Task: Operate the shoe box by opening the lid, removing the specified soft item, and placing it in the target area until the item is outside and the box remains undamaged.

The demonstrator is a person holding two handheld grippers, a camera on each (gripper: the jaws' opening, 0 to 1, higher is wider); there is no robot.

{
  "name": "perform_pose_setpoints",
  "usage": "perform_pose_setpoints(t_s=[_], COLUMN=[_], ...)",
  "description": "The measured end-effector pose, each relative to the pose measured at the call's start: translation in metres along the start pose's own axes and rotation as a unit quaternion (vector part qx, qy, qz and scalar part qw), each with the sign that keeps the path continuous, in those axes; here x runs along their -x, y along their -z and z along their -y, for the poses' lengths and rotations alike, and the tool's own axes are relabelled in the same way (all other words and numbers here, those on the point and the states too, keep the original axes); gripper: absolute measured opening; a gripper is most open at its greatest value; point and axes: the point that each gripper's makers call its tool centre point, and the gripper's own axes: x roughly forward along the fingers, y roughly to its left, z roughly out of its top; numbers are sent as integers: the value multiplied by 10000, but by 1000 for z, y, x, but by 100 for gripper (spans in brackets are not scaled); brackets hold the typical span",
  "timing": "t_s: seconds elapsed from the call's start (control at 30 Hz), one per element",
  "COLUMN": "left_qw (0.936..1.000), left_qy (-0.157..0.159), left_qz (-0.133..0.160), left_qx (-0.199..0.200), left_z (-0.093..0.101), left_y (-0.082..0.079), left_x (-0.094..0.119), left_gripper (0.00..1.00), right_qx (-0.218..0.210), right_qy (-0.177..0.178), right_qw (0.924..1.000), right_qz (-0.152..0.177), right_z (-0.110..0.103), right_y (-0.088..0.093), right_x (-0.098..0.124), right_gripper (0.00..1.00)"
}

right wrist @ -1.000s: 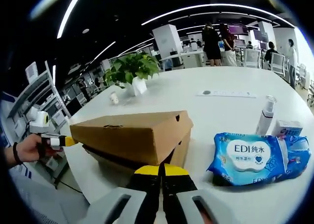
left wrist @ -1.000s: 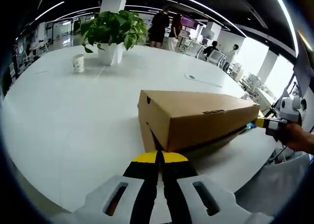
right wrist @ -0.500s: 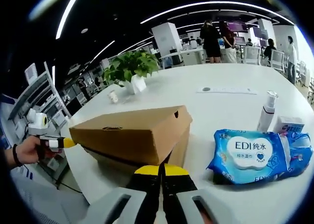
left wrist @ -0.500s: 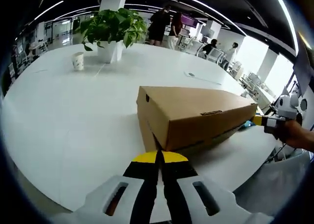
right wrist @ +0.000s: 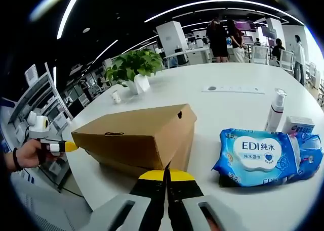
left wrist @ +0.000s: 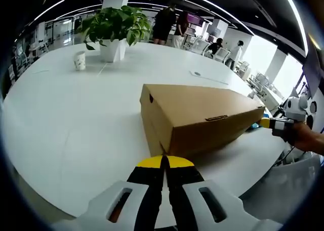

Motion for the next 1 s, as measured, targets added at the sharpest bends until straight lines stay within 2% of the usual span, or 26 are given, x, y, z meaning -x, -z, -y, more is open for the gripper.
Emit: perform_pose_setpoints(t_s=[0.4, 0.67, 0.8, 1.0], left_qw=[10000, 9997, 9992, 9980], left_qy=[15, 4, -255, -71], left_qz=[-14, 118, 271, 400], left_qx=[56, 202, 162, 475], left_z=[-1, -3, -12, -8], left_y=[1, -9, -18, -30], left_x=[2, 6, 11, 10], left_gripper=[0, 0, 0, 12], right_qx=[-59, -110, -106, -324], right_qy=[32, 65, 143, 95], right_qw=[10000, 9998, 9997, 9989], right_qz=[69, 157, 135, 314], right_z=[9, 13, 14, 11], right_y=[-3, -11, -17, -30], right_x=[0, 0, 3, 2], right_gripper=[0, 0, 3, 13])
